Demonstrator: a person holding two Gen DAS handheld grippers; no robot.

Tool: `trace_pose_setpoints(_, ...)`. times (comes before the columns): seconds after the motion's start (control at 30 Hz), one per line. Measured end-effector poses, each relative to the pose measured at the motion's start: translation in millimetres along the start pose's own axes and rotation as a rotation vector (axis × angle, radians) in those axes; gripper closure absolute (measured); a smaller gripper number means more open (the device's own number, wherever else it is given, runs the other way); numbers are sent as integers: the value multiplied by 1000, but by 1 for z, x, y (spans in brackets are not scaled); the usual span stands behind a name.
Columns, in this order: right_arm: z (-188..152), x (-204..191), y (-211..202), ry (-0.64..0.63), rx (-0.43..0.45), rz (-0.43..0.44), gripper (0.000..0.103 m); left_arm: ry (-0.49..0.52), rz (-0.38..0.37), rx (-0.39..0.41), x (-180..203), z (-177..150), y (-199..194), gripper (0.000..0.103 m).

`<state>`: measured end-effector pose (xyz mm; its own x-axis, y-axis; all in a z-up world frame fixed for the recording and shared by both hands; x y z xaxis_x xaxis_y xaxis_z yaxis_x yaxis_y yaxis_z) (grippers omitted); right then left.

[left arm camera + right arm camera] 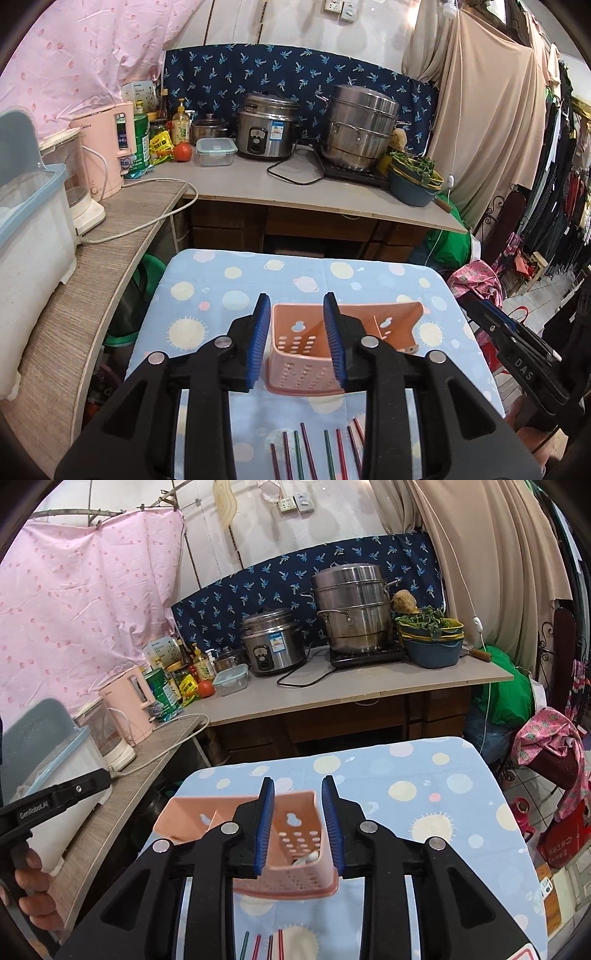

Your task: Organize utensils

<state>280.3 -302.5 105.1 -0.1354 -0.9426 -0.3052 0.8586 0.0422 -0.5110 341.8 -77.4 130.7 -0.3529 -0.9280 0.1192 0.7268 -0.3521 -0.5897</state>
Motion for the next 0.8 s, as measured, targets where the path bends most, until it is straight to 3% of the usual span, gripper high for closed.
trace_pose_setpoints(0.37,-70,-4,-67,-58,-24,-30,74,3,28,9,-5,-58,-52,53)
trace_pose_setpoints(0.57,-124,0,-94,-87,-76,-65,73,22,59,-52,-11,-119,-67,53)
trace_pose_setpoints(0.8,-200,10,-105,-73,-206,-80,73,10,72,-147,-19,-189,-73,53)
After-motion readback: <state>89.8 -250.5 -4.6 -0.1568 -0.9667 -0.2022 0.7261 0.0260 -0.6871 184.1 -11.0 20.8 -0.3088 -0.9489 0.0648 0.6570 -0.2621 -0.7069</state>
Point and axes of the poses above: each gripper's, at about its wrist camera, not at the fingertips, and y roughly the way its jaws point, x to its right, z to its top, the point moved 7 cm from there along y, roughly the way its jaws point, and after that the axes turned 4 degrees about y, right-handed, at the moved point
